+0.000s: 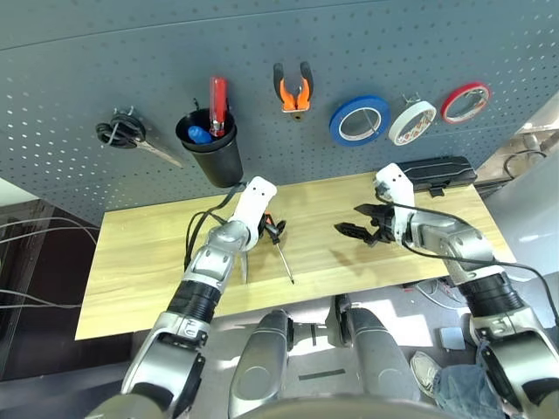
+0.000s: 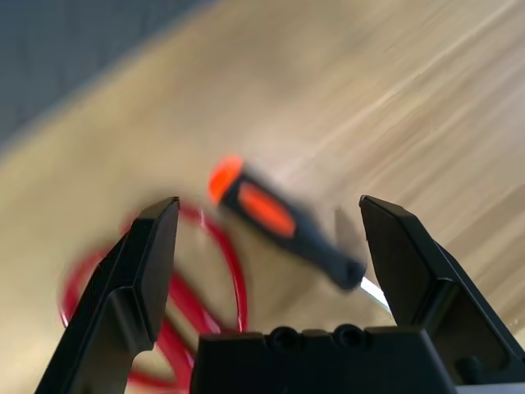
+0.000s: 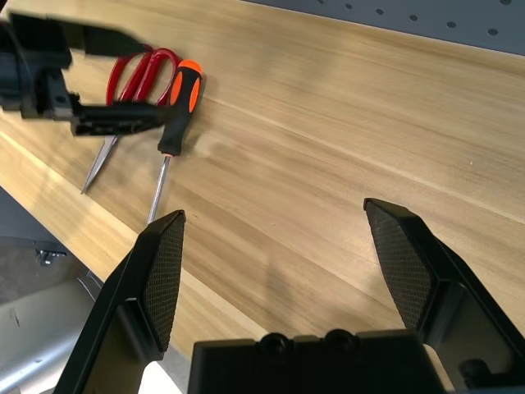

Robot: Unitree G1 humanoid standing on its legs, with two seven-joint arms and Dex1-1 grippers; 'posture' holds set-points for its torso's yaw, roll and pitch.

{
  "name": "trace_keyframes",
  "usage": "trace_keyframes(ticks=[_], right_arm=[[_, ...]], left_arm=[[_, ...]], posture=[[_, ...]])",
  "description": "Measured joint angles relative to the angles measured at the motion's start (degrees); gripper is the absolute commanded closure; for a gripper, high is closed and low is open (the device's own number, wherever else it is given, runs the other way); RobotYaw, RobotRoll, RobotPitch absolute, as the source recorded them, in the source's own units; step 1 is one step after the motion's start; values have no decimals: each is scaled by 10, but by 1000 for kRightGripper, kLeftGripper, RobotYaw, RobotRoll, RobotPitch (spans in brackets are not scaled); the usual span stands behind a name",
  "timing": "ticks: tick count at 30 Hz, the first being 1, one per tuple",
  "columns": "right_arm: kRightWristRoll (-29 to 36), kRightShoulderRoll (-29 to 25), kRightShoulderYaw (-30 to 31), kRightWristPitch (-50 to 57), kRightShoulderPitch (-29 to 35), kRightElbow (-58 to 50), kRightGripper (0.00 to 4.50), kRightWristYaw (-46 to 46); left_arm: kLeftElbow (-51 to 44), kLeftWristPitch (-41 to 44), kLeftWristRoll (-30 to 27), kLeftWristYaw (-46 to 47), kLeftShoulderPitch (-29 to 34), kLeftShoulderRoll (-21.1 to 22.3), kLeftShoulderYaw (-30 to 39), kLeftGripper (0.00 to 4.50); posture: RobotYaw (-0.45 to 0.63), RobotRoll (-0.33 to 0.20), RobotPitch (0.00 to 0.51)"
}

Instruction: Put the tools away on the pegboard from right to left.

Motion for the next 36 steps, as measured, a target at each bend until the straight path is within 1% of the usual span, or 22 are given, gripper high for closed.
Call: trace_keyframes(ticks=[3, 6, 17, 21, 22, 25, 27, 28, 32, 33, 36], right_arm=[[-1, 1, -3, 0, 8, 0, 14, -4], [-1, 2, -7, 0, 14, 2, 14, -7], [-2, 8, -14, 0, 15, 4, 14, -18], [-3, 10, -15, 0, 15, 5, 14, -23], [-3, 12, -15, 0, 15, 6, 0, -26], [-3, 19, -15, 0, 14, 10, 0, -28], [-3, 22, -15, 0, 14, 12, 0, -29], [-4, 22, -16, -1, 14, 12, 0, -30], [-6, 24, -16, -4, 13, 14, 0, -32], [-6, 24, -16, -4, 13, 14, 0, -32], [-6, 24, -16, -7, 13, 14, 0, -36]], left_arm=[[-10, 54, -5, 17, 0, -11, 9, 0], [-21, 81, -11, 21, 0, -14, 10, 0], [-30, 117, -28, 37, -15, -46, 12, 0], [-3, 115, -36, 51, -34, -57, 26, 0], [11, 112, -36, 55, -39, -62, 27, 399], [71, 93, -35, 65, -54, -72, 27, 1215], [109, 77, -34, 73, -62, -80, 26, 1983], [121, 68, -34, 75, -68, -82, 26, 2260], [166, 33, -32, 85, -88, -92, 24, 3786], [171, 28, -32, 85, -90, -93, 24, 3921], [171, 9, -32, 88, -87, -92, 21, 3919]], posture=[[44, 0, 248], [41, 0, 252], [35, 0, 255], [34, 0, 256], [32, 0, 257], [28, 0, 257], [26, 0, 257], [23, 0, 257], [20, 0, 256], [17, 0, 254], [16, 0, 249]])
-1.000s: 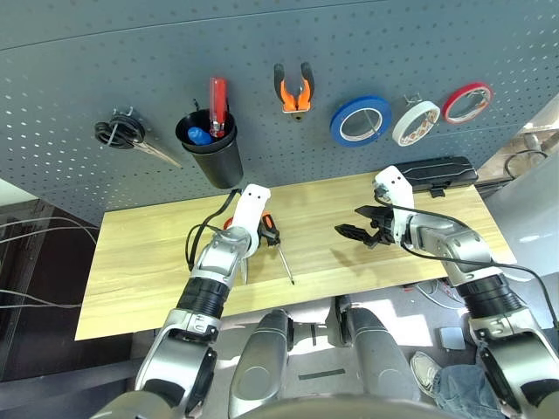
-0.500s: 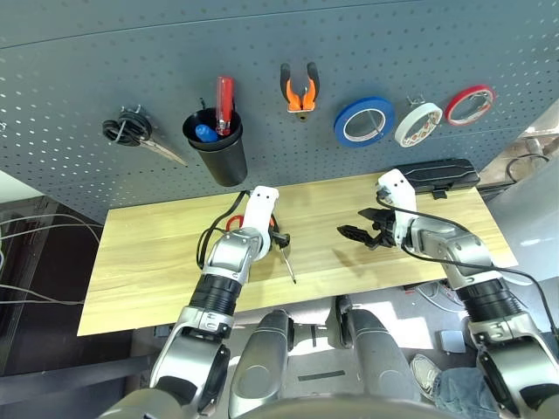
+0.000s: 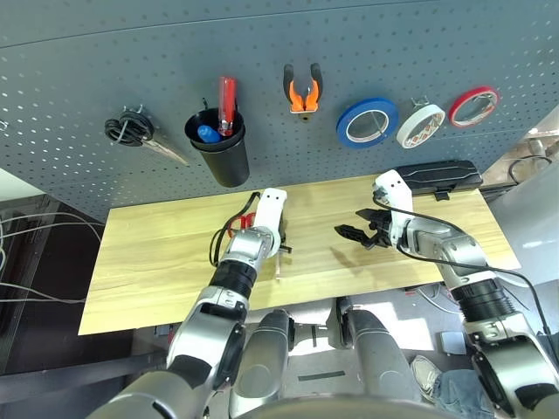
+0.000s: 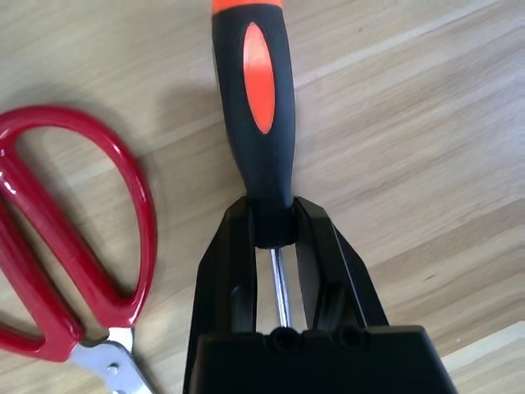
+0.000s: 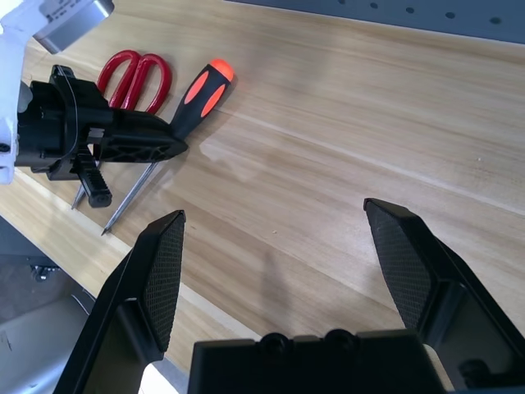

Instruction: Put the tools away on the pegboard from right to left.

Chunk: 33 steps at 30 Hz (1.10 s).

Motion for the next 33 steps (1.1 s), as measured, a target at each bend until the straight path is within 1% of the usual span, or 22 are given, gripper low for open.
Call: trace_keyframes(ticks=[2, 6, 7, 10, 13, 18, 20, 22, 24, 27, 29, 31, 33], right_arm=[[0, 0, -2, -1, -1, 0, 0, -1], [1, -5, -8, -4, 1, -13, 0, 4], [1, -5, -9, -5, 1, -21, 0, 7], [4, -5, -10, -8, -4, -36, 0, 18], [4, -6, -9, -19, -10, -43, 0, 35], [4, -6, 5, -42, -23, -49, 0, 71], [5, -4, 12, -54, -31, -54, 0, 88], [6, 0, 15, -65, -45, -60, 0, 99], [6, 10, 20, -85, -63, -64, 0, 109], [6, 20, 25, -100, -84, -66, 0, 119], [6, 25, 28, -103, -92, -66, 0, 124], [6, 29, 28, -104, -99, -64, 0, 125], [8, 40, 28, -105, -112, -64, 0, 128]], left_arm=[[-20, -11, -1, -6, 14, 4, -4, 3919], [-184, -74, -16, -69, 100, 36, -20, 3919], [-237, -92, -21, -83, 126, 43, -20, 3919], [-360, -141, -49, -108, 189, 51, -8, 3919], [-449, -156, -83, -116, 223, 53, 18, 3919], [-536, -171, -120, -148, 248, 68, 22, 3919], [-573, -185, -134, -153, 248, 66, 23, 3919], [-603, -193, -152, -149, 232, 56, 29, 3919], [-632, -194, -174, -139, 198, 45, 41, 3919], [-674, -187, -202, -114, 147, 40, 61, 3919], [-695, -187, -189, -95, 126, 61, 71, 3919], [-703, -209, -177, -82, 101, 78, 91, 3919], [-712, -225, -177, -77, 77, 95, 113, 3919]], posture=[[15, 0, 244], [17, 0, 239], [16, 0, 239], [28, 0, 238], [38, 0, 237], [50, 0, 236], [60, 0, 236], [61, 0, 235], [61, 0, 234], [60, 0, 234], [65, 0, 233], [67, 0, 231], [67, 0, 231]])
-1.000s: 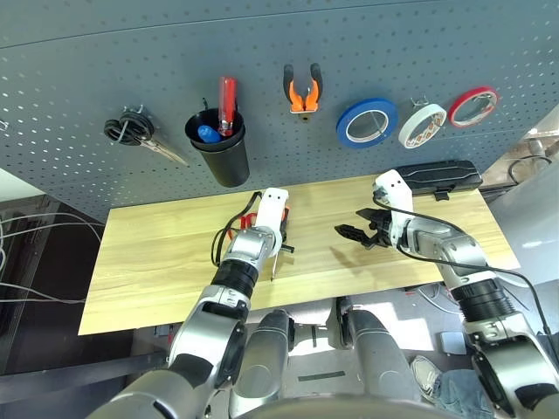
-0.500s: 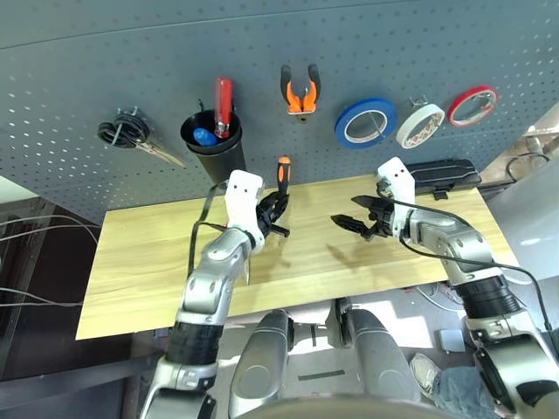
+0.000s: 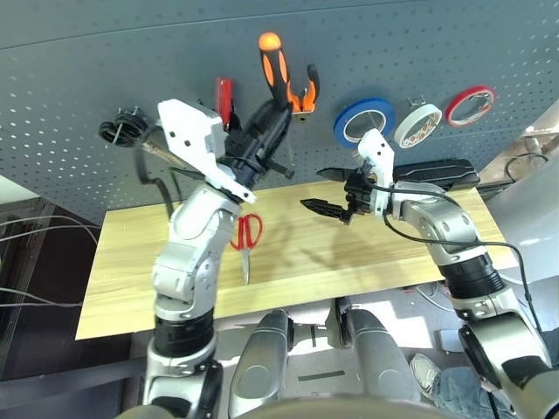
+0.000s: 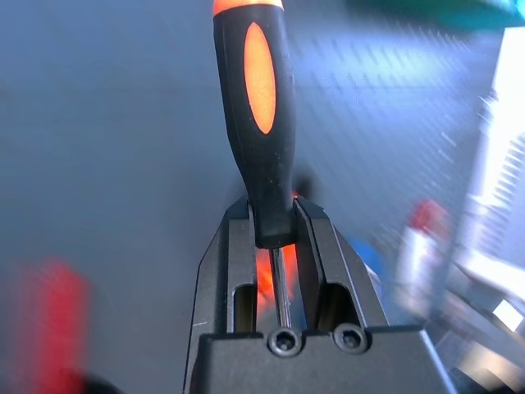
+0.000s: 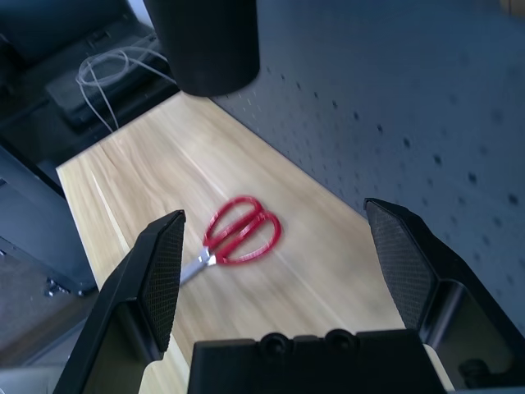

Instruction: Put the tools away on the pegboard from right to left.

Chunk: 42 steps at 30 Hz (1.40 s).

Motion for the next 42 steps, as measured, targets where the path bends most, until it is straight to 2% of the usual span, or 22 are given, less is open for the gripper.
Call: trace_keyframes(ticks=[4, 10, 13, 17, 22, 23, 24, 25, 31, 32, 36, 37, 41, 42], right_arm=[[3, 20, 0, -5, -22, 0, 0, 2], [9, 61, -3, -16, -53, 3, 0, -6], [19, 75, -9, -25, -62, 5, 0, -12], [21, 88, -14, -42, -68, 17, 0, -19], [20, 91, -18, -59, -68, 21, 0, -24], [20, 90, -19, -60, -69, 21, 0, -25], [20, 89, -19, -61, -69, 21, 0, -25], [20, 87, -19, -63, -68, 21, 0, -25], [18, 57, -20, -65, -45, 23, 0, -24], [16, 47, -20, -67, -36, 26, 0, -23], [-5, -3, -19, -75, 9, 53, 0, -13], [-11, -10, -19, -78, 18, 62, 0, -12], [-24, -31, -18, -71, 38, 68, 0, -9], [-29, -41, -17, -67, 44, 72, 0, -9]], left_arm=[[-8, -12, -1, 1, -21, 31, 16, 3919], [5, -30, -10, 22, -72, 74, 80, 3919], [27, -37, -9, 20, -60, 91, 89, 3919], [75, -38, 16, 11, -6, 113, 80, 3919], [98, -35, 38, 7, 9, 117, 53, 3919], [98, -35, 40, 7, 9, 117, 49, 3569], [99, -36, 40, 7, 9, 117, 46, 3569], [101, -36, 41, 7, 8, 117, 46, 3177], [67, -53, 20, -25, -16, 119, 36, 2393], [54, -49, 10, -34, -24, 124, 30, 2139], [22, -7, -7, -70, -19, 145, -18, 1516], [21, 3, -10, -75, -15, 146, -27, 1265], [17, 49, -23, -105, -9, 161, -62, 724], [14, 75, -35, -113, -9, 163, -76, 391]], posture=[[74, 0, 229], [83, 0, 227], [82, 0, 226], [82, 0, 225], [73, 0, 225], [72, 0, 225], [73, 0, 224], [72, 0, 225], [75, 0, 227], [76, 0, 227], [72, 0, 230], [69, 0, 229], [62, 0, 233], [60, 0, 233]])
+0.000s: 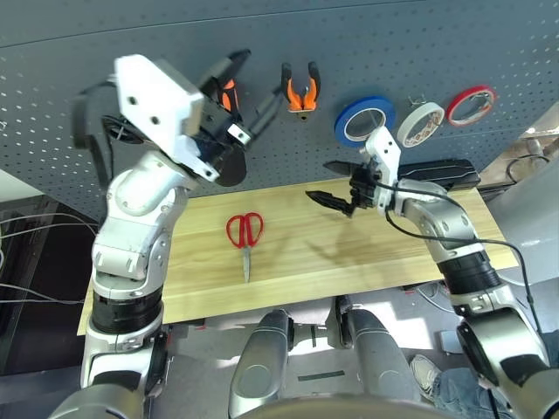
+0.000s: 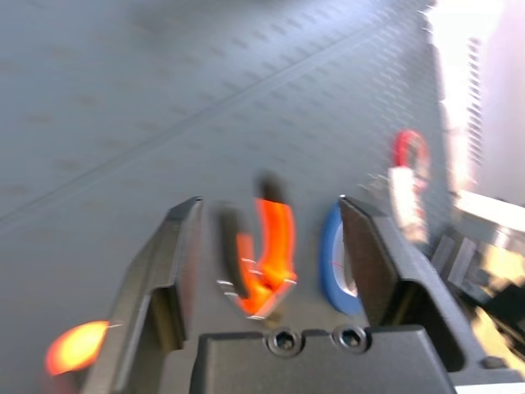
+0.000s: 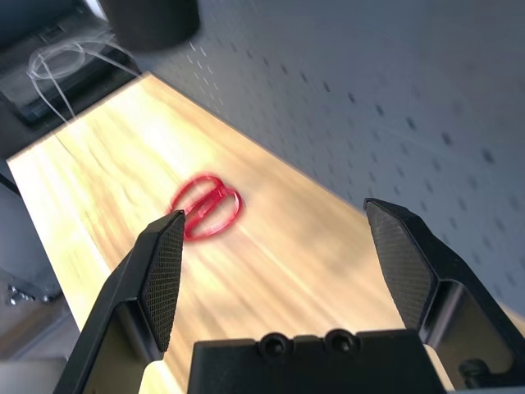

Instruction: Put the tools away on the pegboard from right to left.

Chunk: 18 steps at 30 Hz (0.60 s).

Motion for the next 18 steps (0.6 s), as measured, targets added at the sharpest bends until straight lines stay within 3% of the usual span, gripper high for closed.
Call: trace_keyframes(ticks=[2, 4, 11, 18], right_arm=[[-15, -15, 8, 6, 14, 17, 0, 1], [-25, -20, 16, 11, 30, 30, 0, 1], [-36, -8, 19, 72, 30, 34, 0, -22], [-35, 33, 21, 142, 9, 48, 0, -41]], left_arm=[[1, 53, -17, -9, 10, 1, -27, 30], [8, 75, -13, -19, 24, 9, -56, 10], [104, 124, 59, 14, 62, -11, -135, 10], [284, 170, 132, 73, 111, -39, -164, 10]], posture=[[58, 0, 235], [52, 0, 235], [40, 0, 237], [43, 0, 245]])
